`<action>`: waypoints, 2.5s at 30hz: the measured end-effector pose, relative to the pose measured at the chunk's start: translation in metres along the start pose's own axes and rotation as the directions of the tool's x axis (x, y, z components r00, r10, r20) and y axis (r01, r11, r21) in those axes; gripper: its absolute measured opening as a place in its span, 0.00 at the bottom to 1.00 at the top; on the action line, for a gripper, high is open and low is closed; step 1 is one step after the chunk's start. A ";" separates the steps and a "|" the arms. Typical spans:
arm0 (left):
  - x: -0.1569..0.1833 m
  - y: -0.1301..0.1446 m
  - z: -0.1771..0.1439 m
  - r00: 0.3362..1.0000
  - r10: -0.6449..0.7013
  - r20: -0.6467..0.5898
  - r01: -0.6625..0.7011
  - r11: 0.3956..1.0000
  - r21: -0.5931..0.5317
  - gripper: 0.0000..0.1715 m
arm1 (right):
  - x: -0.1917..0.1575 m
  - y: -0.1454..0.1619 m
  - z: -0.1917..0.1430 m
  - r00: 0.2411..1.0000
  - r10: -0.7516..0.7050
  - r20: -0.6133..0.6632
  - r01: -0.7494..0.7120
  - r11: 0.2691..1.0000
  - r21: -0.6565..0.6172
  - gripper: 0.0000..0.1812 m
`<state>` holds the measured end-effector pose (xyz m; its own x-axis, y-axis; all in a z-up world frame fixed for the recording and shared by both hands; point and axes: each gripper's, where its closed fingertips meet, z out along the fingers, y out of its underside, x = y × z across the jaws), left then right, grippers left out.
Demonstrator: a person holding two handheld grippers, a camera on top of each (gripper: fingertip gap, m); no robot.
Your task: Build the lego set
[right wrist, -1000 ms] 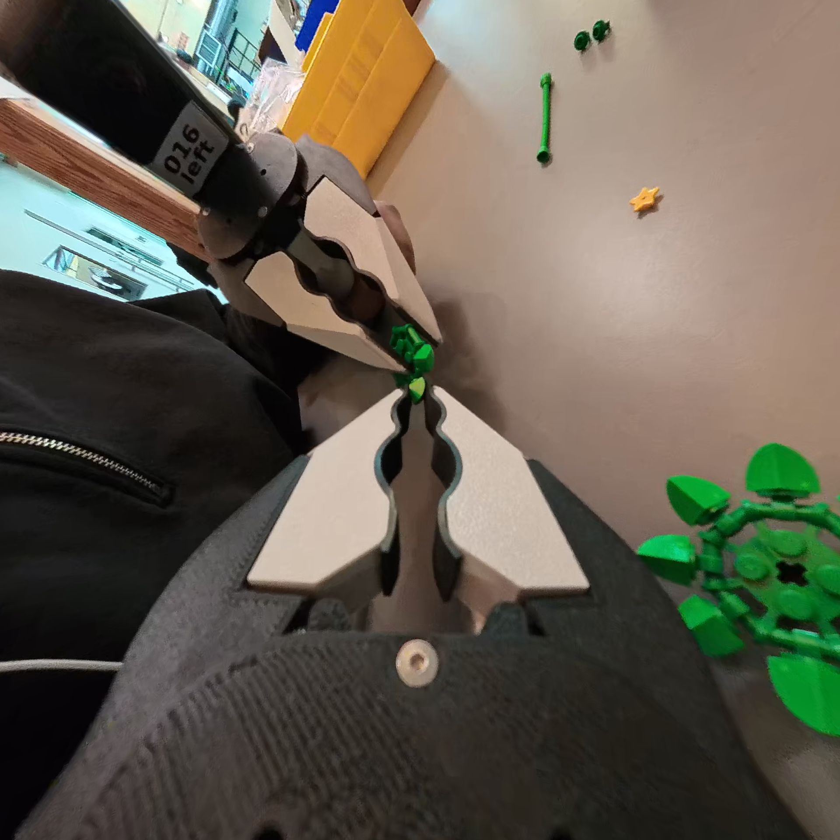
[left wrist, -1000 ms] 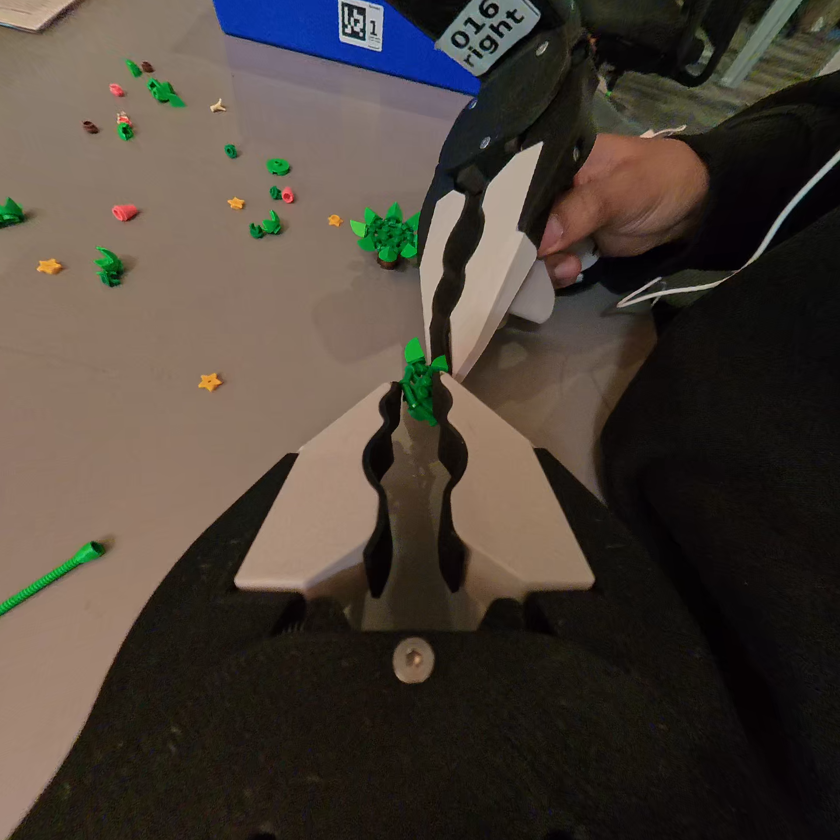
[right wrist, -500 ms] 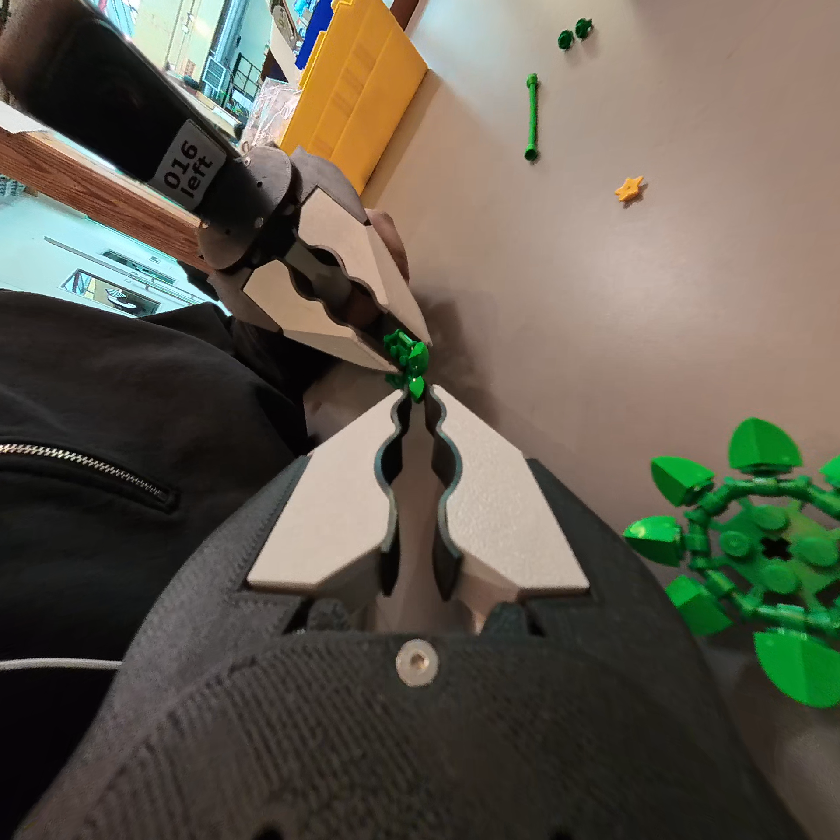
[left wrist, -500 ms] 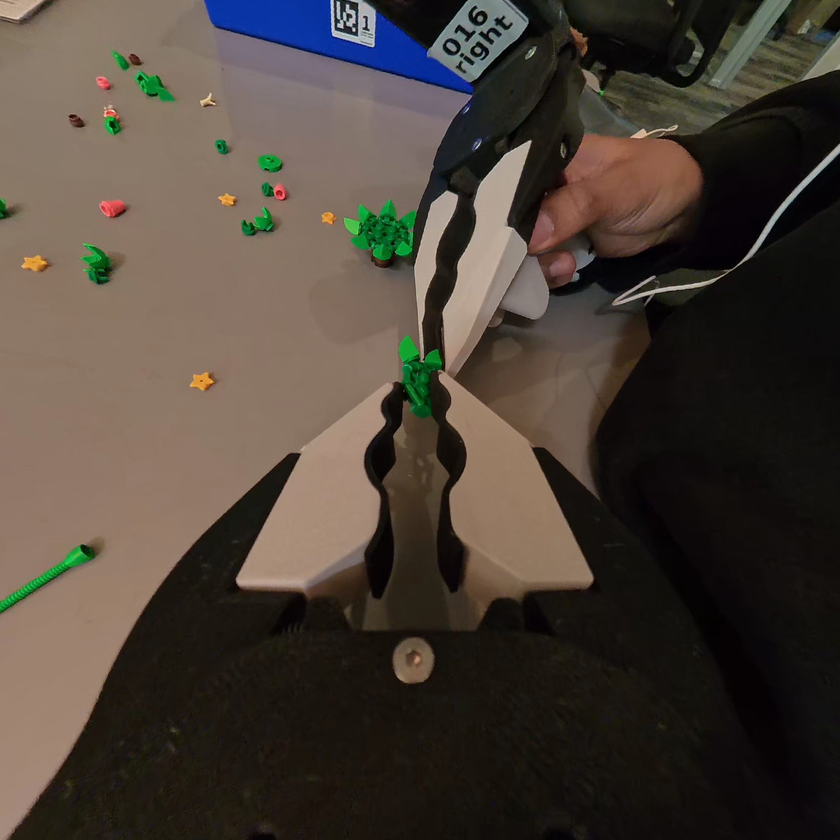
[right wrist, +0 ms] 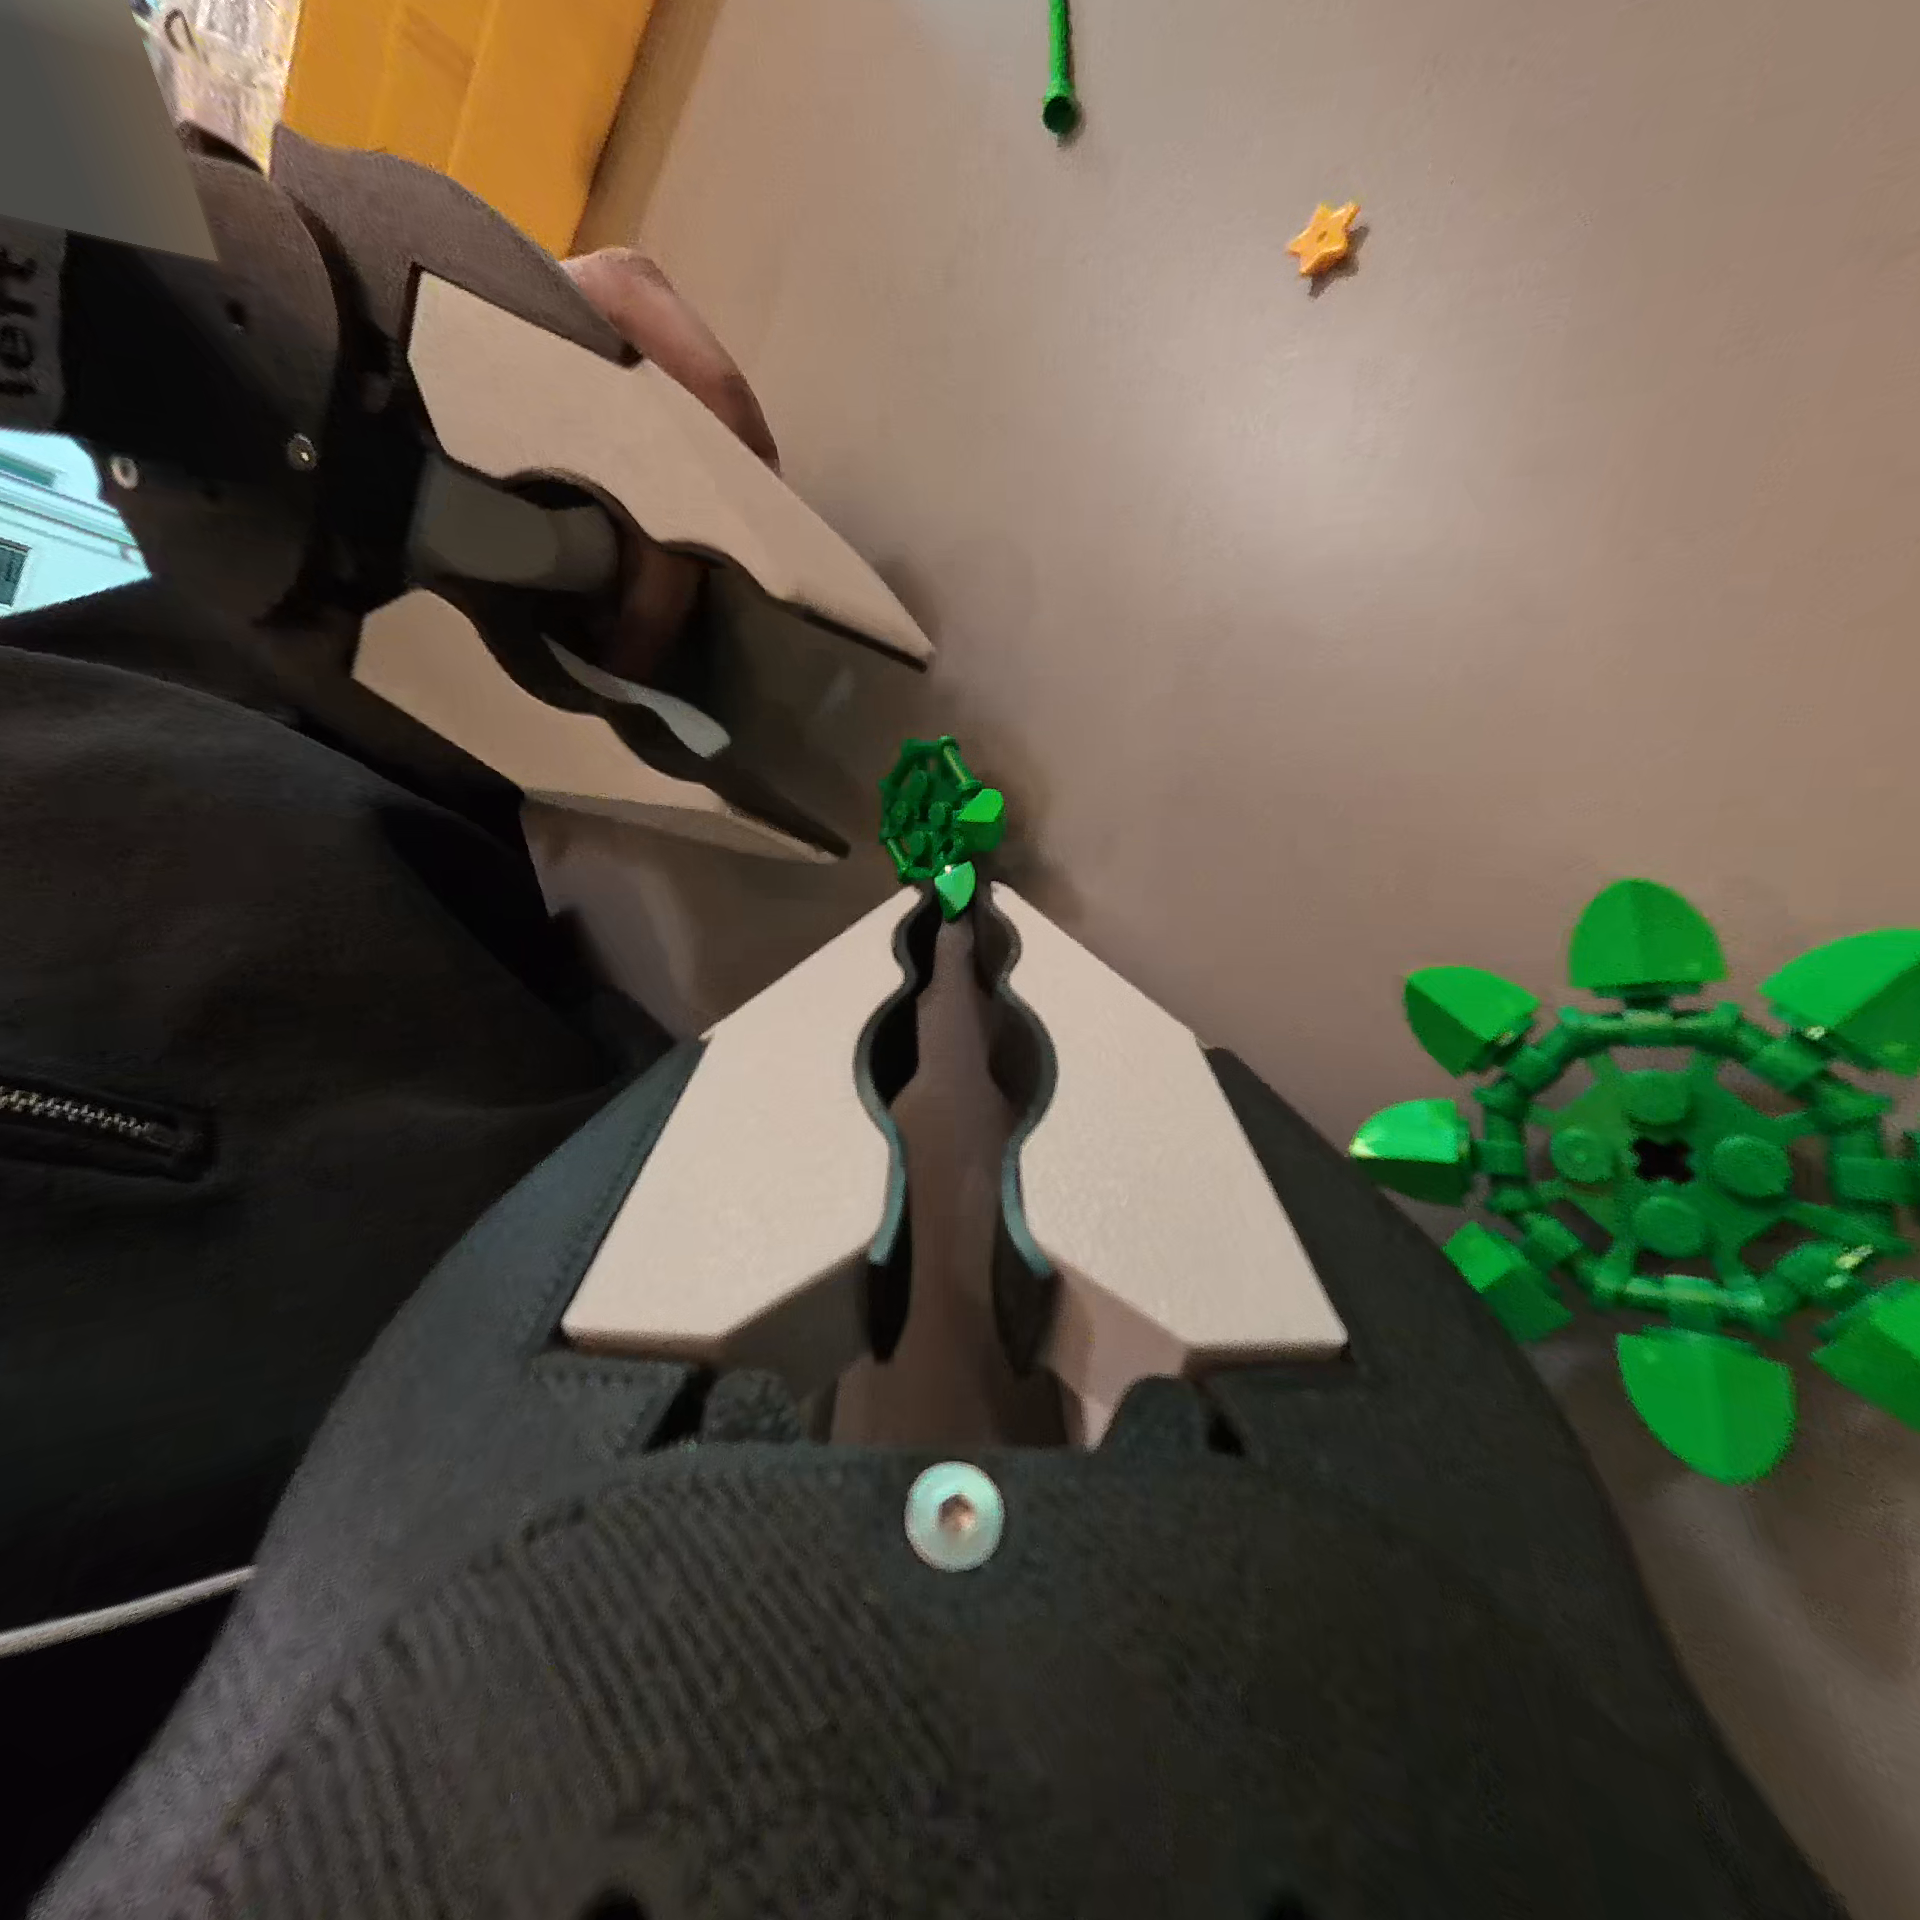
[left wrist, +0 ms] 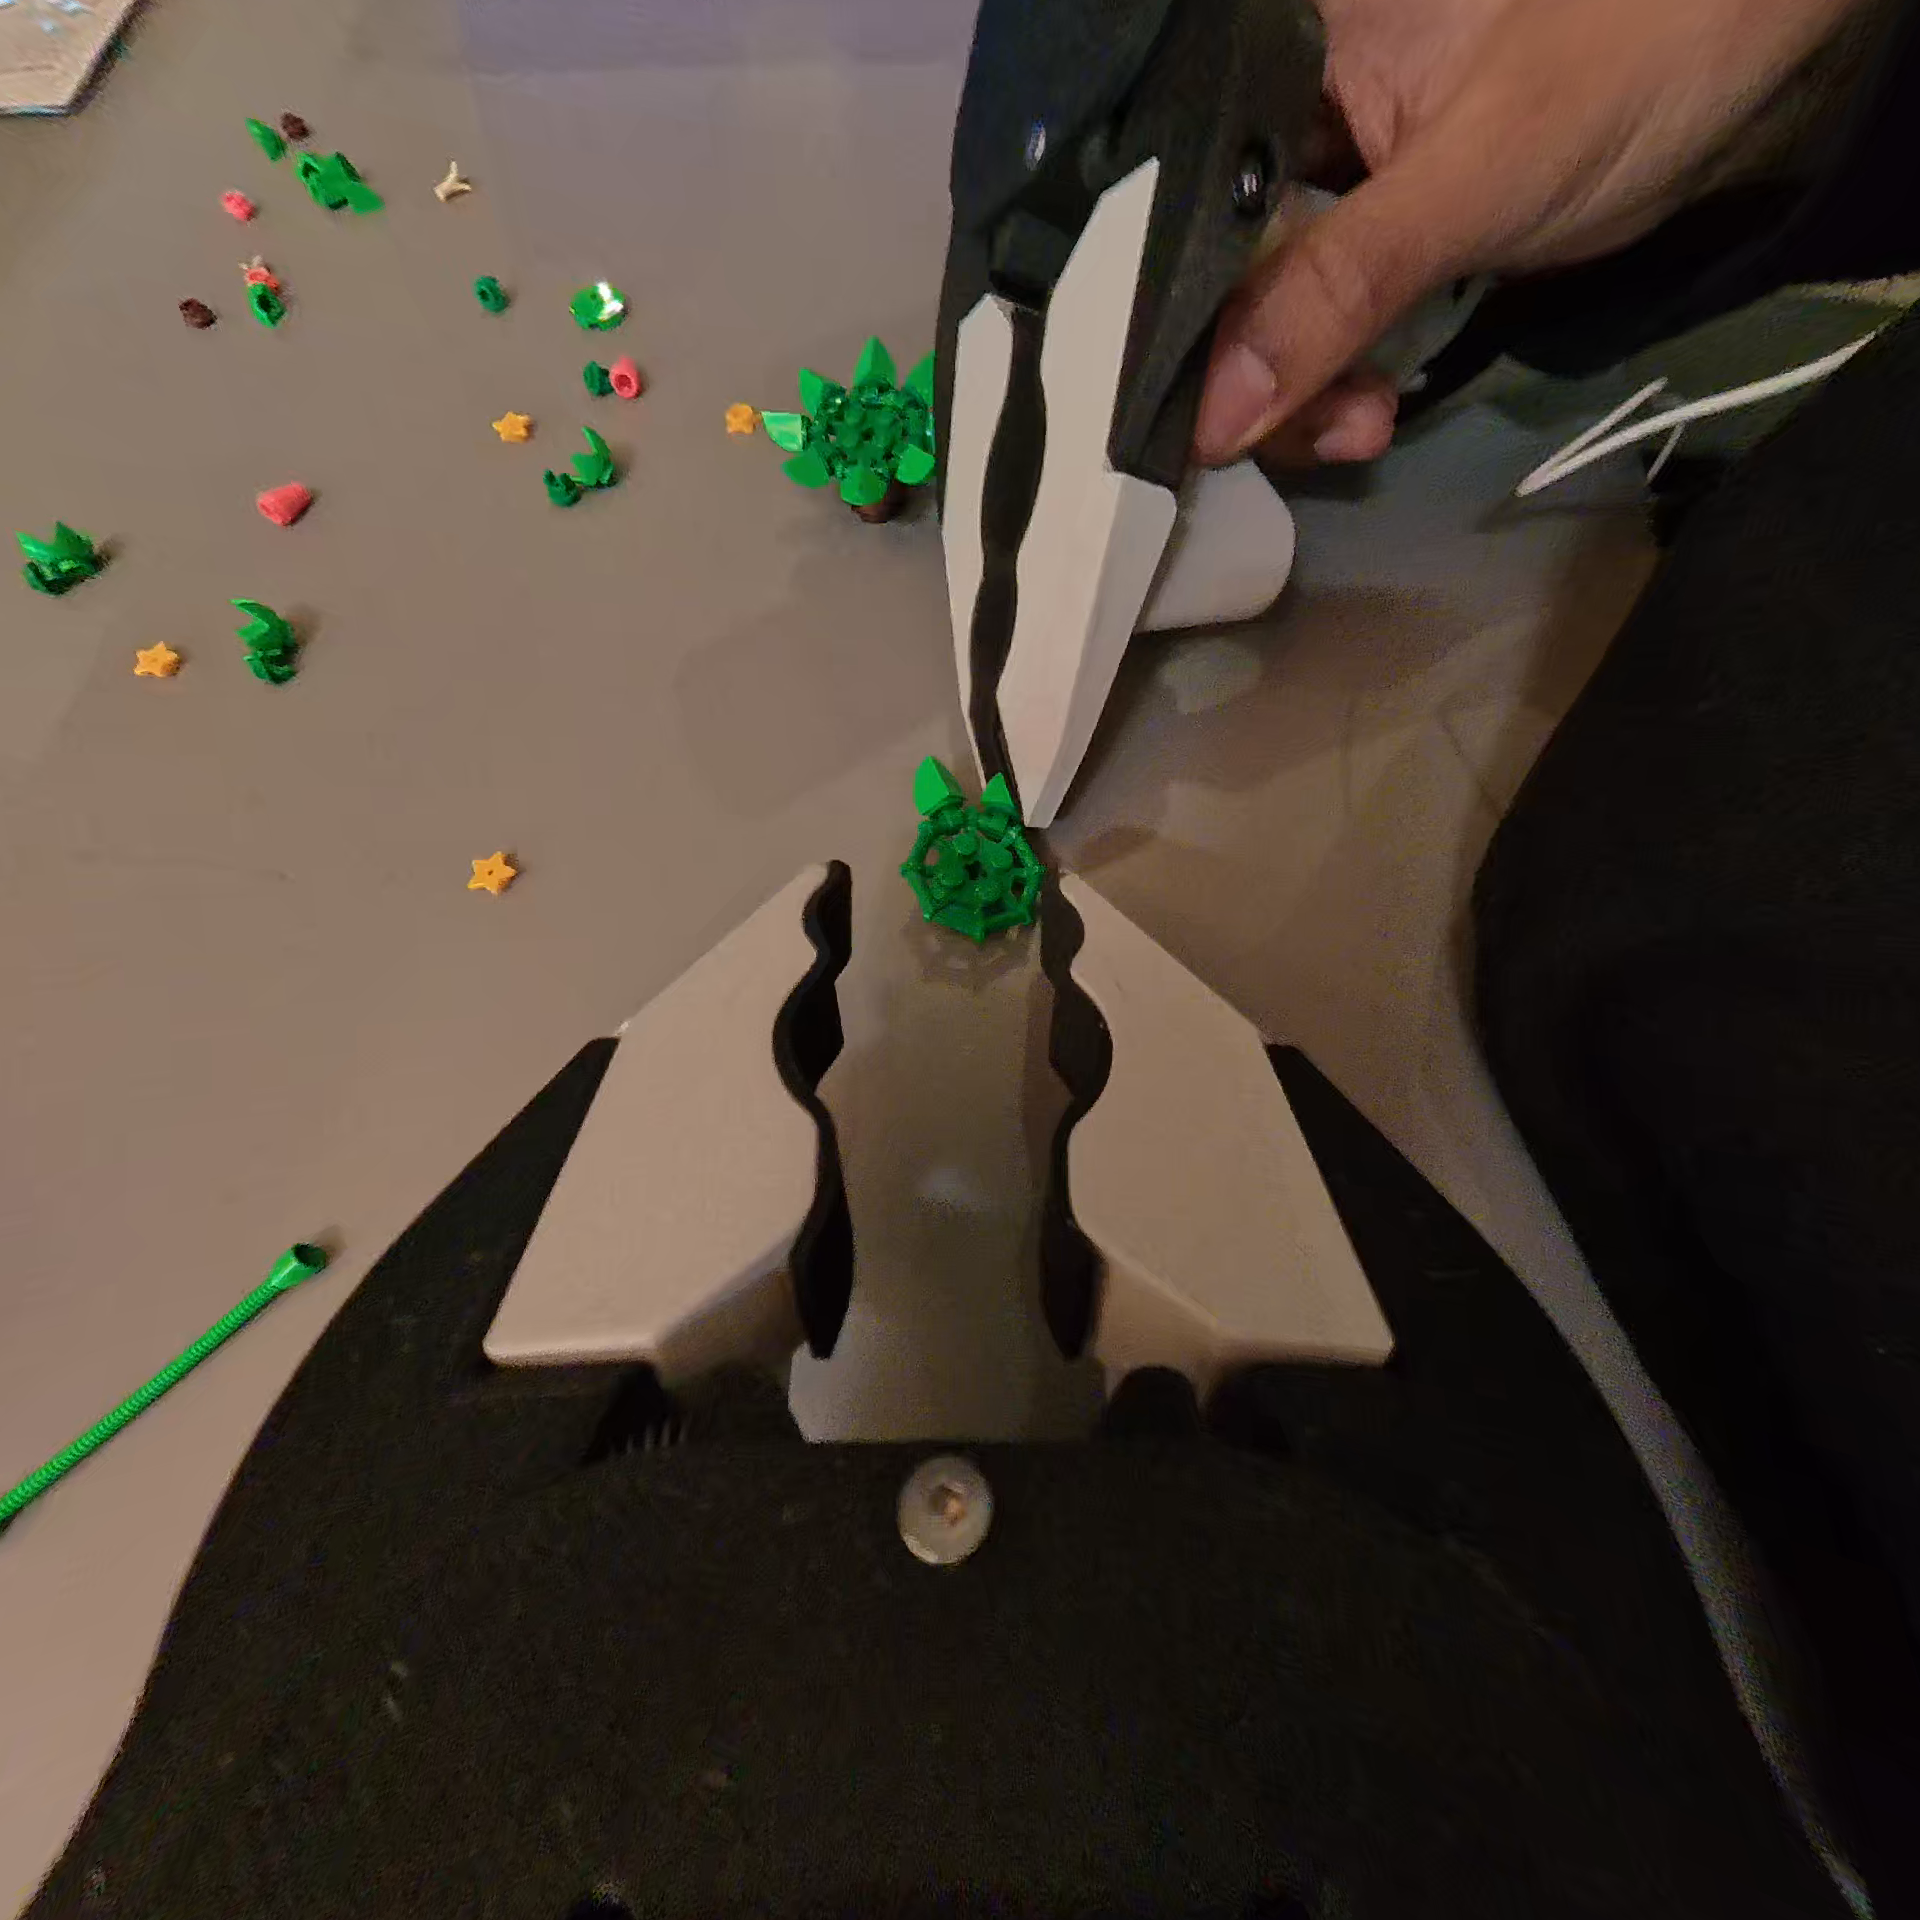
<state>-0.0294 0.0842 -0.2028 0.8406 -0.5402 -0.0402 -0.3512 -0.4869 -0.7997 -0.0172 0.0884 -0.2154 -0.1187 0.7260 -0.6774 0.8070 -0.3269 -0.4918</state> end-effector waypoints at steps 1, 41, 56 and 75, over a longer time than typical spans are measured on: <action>0.001 0.001 0.001 1.000 0.010 0.002 -0.010 1.000 -0.008 0.19 | 0.000 -0.001 0.000 1.000 -0.003 -0.001 0.003 1.000 0.004 0.03; -0.062 -0.025 -0.050 0.923 -0.370 -0.102 0.381 0.851 0.362 0.22 | 0.041 -0.165 -0.154 0.439 -0.316 -0.841 0.817 0.529 0.228 0.21; -0.069 -0.025 -0.052 0.928 -0.363 -0.081 0.365 0.850 0.381 0.22 | 0.136 -0.130 -0.156 0.601 -0.209 -0.772 0.564 0.795 0.223 0.22; -0.063 -0.024 -0.048 0.939 -0.334 -0.086 0.342 0.871 0.351 0.22 | 0.179 -0.110 -0.165 0.639 -0.068 -0.766 0.404 0.877 0.259 0.20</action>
<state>-0.0939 0.0976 -0.1525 0.8708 -0.4034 0.2811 0.1266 -0.3684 -0.9210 -0.0318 0.3539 -0.1921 0.3123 0.9498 0.0196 0.5101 -0.1503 -0.8469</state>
